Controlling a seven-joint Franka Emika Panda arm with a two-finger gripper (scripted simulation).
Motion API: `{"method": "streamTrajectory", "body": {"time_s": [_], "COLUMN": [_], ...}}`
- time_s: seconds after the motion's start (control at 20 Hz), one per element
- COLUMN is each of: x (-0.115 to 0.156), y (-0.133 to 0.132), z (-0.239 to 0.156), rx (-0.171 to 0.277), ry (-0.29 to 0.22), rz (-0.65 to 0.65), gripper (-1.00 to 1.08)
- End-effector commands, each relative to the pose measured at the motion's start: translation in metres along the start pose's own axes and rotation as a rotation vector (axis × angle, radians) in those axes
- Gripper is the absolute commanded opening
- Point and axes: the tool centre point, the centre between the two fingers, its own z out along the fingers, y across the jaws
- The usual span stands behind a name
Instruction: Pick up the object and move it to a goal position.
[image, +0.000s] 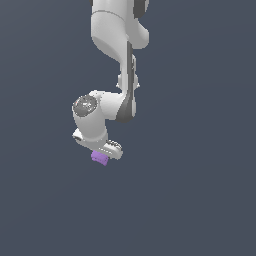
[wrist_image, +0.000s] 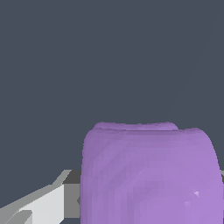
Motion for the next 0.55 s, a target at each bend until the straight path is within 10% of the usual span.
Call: {"method": "streamTrajectory", "body": {"time_s": [0.0, 0.5], "x": [0.011, 0.03], "y": [0.019, 0.044], "z": [-0.012, -0.028], "rx": [0.0, -0.001], "ry": [0.0, 0.0], "rz": [0.0, 0.0], "gripper": [-1.0, -1.0]}}
